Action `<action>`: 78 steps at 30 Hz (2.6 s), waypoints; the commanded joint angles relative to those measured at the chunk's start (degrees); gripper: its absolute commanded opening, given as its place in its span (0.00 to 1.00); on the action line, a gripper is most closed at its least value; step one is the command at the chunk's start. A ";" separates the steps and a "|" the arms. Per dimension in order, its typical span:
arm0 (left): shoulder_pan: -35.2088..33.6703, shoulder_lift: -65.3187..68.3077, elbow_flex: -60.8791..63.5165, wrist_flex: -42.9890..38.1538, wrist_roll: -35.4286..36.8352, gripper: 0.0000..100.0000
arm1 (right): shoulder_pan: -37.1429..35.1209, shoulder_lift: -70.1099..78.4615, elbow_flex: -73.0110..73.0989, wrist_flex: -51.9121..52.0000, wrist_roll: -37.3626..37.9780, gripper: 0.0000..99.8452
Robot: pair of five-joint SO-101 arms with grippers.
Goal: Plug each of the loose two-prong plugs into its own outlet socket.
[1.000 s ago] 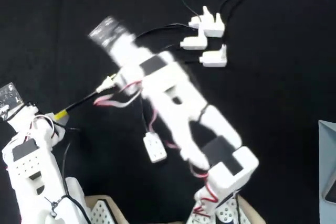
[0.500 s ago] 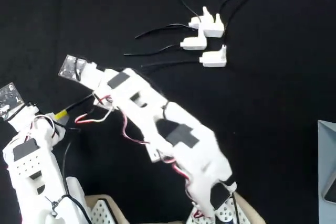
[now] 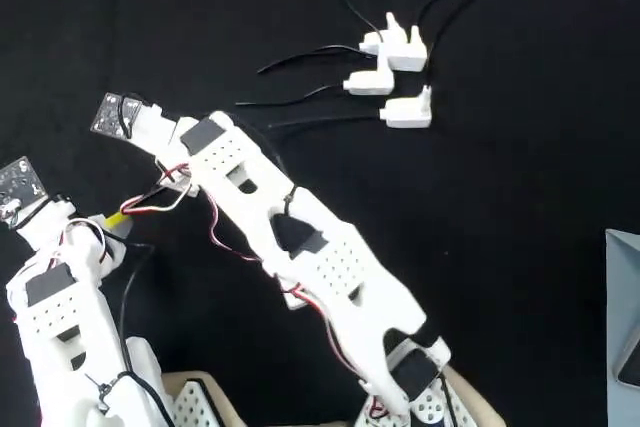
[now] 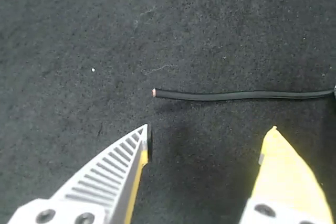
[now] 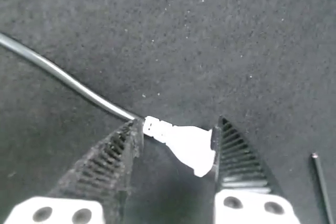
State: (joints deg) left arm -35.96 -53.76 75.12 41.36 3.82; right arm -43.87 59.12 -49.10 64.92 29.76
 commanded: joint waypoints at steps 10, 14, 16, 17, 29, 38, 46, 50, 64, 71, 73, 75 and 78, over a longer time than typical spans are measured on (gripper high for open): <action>0.92 -0.70 -3.47 -1.23 -0.18 0.33 | 4.22 4.88 -16.75 16.97 -0.18 0.01; 0.92 -0.70 -3.47 -1.23 -0.18 0.33 | 5.27 4.79 -22.20 23.82 -2.55 0.01; 0.92 -0.70 -3.47 -1.23 -0.18 0.33 | 5.80 4.79 -25.89 27.60 -3.60 0.01; 0.92 -0.70 -3.47 -1.23 -0.18 0.33 | 6.24 4.79 -28.00 29.98 -4.04 0.01; 0.92 -0.70 -3.47 -1.23 -0.18 0.33 | 17.41 4.44 -37.85 36.40 -7.82 0.01; 1.01 -0.70 -3.47 -1.32 -0.18 0.33 | 17.23 -11.74 -21.58 36.40 -11.34 0.01; 1.01 -0.70 -3.47 -1.32 -0.18 0.33 | 15.21 -28.70 4.26 33.14 -11.34 0.01; 0.92 -0.70 -3.47 -1.32 -0.18 0.33 | 12.48 -30.02 12.26 26.29 -11.52 0.07; 0.92 -0.70 -3.47 -1.32 -0.18 0.33 | 2.73 -30.11 33.10 7.82 -10.11 0.17; 1.01 -0.79 -3.47 -1.32 -0.18 0.33 | 1.76 -30.29 36.18 4.92 -10.11 0.17; 1.01 -0.79 -3.47 -1.32 -0.18 0.33 | 1.67 -30.37 37.14 2.99 -10.11 0.16; 1.01 -0.79 -3.47 -1.32 -0.18 0.33 | 1.49 -30.46 38.29 0.70 -10.11 0.13; 1.01 -0.79 -3.47 -1.32 -0.18 0.33 | 1.41 -30.99 39.78 -0.62 -10.29 0.10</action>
State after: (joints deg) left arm -35.52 -53.76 75.12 41.36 3.82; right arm -41.58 31.96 -9.63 65.89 19.21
